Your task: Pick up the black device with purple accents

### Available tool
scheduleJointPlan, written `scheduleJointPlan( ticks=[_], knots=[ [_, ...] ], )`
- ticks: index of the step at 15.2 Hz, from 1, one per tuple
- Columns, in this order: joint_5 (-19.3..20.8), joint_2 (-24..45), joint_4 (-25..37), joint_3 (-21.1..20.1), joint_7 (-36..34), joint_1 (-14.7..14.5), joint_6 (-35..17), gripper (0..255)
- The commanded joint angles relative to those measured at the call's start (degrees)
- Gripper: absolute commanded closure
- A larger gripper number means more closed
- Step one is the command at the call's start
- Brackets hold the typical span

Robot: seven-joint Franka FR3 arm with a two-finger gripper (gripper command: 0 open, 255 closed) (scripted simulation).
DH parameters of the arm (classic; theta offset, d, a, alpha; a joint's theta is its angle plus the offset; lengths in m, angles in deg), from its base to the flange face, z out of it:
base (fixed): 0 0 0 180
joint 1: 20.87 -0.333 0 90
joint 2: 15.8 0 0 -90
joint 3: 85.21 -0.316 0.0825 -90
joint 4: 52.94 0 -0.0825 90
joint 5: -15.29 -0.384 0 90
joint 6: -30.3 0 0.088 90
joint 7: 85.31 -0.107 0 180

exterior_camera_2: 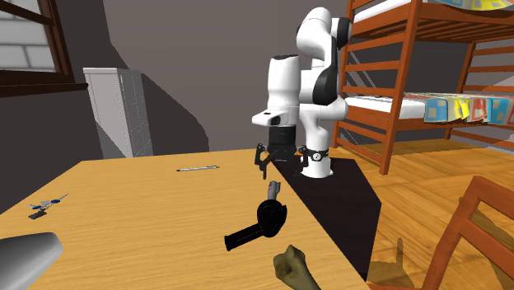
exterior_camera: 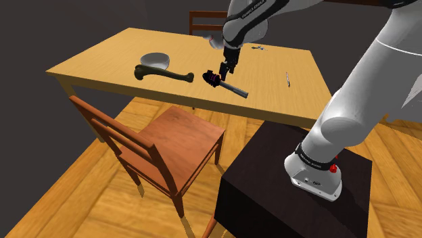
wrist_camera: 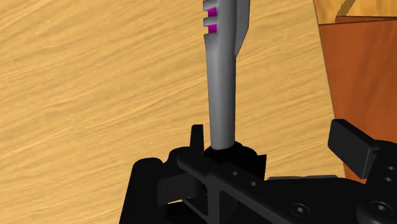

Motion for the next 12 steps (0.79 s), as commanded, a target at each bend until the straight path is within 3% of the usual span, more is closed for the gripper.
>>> scheduleJointPlan(
  ticks=[1, 4, 12],
  knots=[
    [-2.31, 4.54, 2.17, 0.39, 2.39, 0.35, -2.11, 0],
    [-5.34, 10.14, 5.37, 0.26, 5.31, 1.24, -4.04, 0],
    [-7.54, 14.57, 4.43, -0.52, 7.0, 1.75, -9.24, 0]
  ],
)
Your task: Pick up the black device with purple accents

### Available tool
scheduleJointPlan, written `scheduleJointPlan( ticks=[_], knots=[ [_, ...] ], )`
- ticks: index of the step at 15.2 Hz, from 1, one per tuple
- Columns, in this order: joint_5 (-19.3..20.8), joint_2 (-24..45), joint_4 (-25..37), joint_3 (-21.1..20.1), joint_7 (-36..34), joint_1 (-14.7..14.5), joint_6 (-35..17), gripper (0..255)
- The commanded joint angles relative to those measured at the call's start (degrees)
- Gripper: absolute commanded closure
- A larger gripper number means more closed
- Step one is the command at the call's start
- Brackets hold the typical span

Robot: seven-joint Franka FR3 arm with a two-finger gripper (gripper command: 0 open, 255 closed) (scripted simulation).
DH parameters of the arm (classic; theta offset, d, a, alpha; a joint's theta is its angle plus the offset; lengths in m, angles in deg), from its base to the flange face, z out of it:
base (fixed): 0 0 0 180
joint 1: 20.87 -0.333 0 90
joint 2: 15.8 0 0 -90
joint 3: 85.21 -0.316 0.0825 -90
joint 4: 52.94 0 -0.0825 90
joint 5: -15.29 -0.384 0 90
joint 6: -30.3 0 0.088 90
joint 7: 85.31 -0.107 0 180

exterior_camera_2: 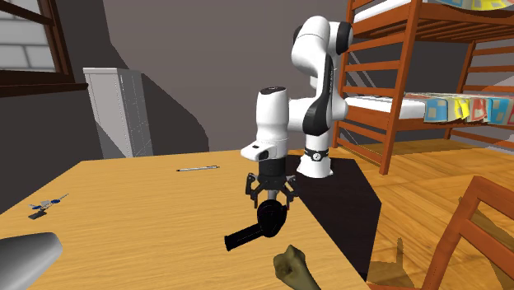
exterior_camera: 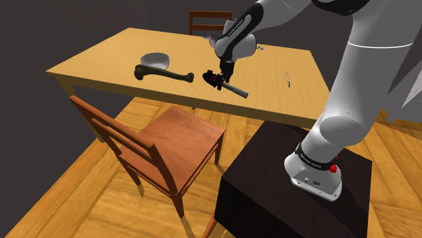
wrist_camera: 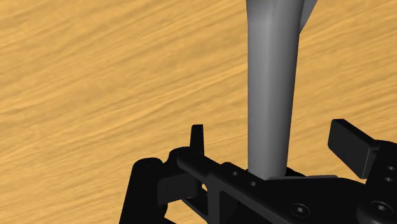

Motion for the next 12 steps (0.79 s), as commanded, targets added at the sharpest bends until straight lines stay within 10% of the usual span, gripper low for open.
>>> scheduleJointPlan(
  ticks=[1, 2, 12],
  knots=[
    [-0.2, 0.44, 0.0, -0.1, 0.1, 0.02, -0.44, 0],
    [-0.2, 0.43, 0.02, -0.09, 0.13, 0.04, -0.41, 255],
    [0.11, -0.18, 0.08, 0.03, -0.13, -0.06, 0.23, 255]
  ],
)
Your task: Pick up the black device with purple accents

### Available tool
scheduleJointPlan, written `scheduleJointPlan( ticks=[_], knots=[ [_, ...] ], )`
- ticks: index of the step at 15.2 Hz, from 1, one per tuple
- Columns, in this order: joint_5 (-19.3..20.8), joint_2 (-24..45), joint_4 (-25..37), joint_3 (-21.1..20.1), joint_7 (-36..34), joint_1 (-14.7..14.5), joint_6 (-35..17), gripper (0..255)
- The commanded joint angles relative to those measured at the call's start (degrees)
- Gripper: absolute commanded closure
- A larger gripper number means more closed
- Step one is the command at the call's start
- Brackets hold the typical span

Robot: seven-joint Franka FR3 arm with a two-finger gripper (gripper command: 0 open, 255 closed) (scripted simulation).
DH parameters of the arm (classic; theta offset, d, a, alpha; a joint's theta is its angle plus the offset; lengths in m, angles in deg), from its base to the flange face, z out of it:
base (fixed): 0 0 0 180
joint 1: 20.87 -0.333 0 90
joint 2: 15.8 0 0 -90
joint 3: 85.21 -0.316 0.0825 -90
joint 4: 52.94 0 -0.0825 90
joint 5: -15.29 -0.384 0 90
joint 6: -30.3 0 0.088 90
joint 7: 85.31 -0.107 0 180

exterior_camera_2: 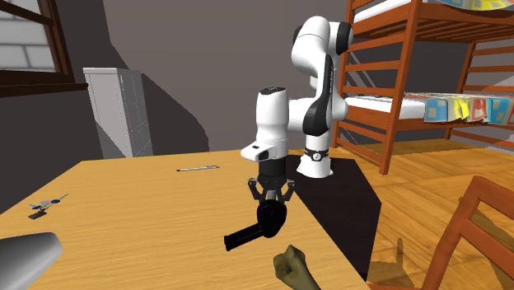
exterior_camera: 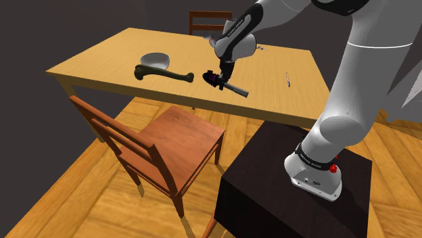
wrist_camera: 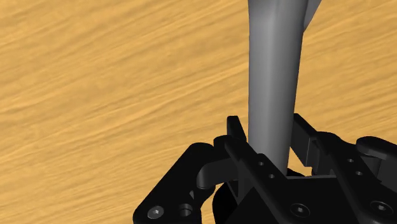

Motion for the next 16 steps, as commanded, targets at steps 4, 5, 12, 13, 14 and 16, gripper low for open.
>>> scheduleJointPlan(
  ticks=[4, 5, 12, 13, 14, 16],
  knots=[
    [1.35, -2.68, 0.44, 0.48, -1.1, -0.36, 3.02, 255],
    [1.63, -3.25, 0.59, 0.57, -1.31, -0.42, 3.71, 255],
    [3.39, -6.96, 1.98, 1.0, -2.67, -0.69, 8.65, 255],
    [3.61, -7.45, 2.22, 1.04, -2.85, -0.72, 9.36, 255],
    [3.83, -7.93, 2.49, 1.07, -3.01, -0.74, 10.08, 255],
    [3.86, -8.0, 2.52, 1.07, -3.04, -0.74, 10.19, 255]
  ],
)
